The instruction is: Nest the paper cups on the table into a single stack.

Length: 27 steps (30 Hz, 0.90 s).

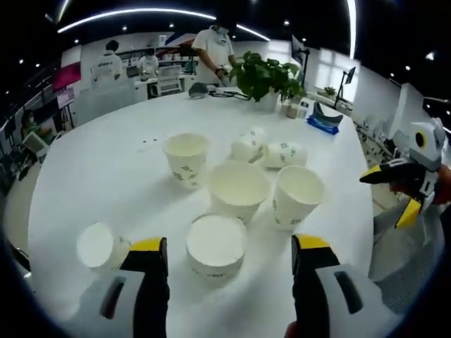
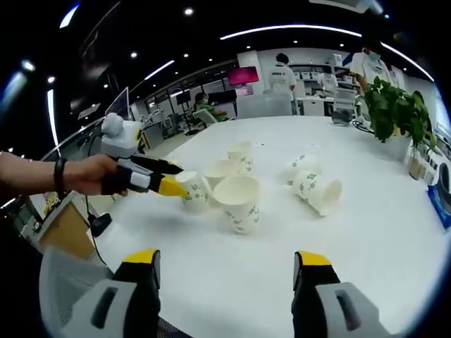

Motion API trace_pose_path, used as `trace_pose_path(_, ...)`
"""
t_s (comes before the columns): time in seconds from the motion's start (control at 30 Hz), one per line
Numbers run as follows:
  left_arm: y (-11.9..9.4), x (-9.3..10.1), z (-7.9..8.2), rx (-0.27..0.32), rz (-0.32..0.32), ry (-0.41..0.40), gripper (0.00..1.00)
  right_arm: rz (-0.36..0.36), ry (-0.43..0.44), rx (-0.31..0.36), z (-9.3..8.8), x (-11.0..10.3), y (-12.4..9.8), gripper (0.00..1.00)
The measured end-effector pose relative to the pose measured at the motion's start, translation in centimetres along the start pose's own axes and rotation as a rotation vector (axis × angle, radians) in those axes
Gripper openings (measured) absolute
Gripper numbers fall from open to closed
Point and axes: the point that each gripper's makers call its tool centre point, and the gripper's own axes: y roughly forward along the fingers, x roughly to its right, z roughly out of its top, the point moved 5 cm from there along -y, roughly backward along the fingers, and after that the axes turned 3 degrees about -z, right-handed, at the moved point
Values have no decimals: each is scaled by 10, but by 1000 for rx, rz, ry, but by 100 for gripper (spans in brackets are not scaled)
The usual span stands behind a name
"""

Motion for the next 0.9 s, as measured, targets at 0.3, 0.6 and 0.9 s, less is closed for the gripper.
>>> trace_pose_path(0.3, 20, -3, -4, -71, -16, 41, 61, 2, 3, -7, -2, -3, 1, 78)
trace_pose_path(0.6, 20, -6, -7, -99, -23, 41, 39, 26, -8, -8, 1, -8, 4, 77)
trace_pose_path(0.9, -8, 7, -11, -49, -69, 39, 39, 143, -52, -21, 4, -31, 19, 71)
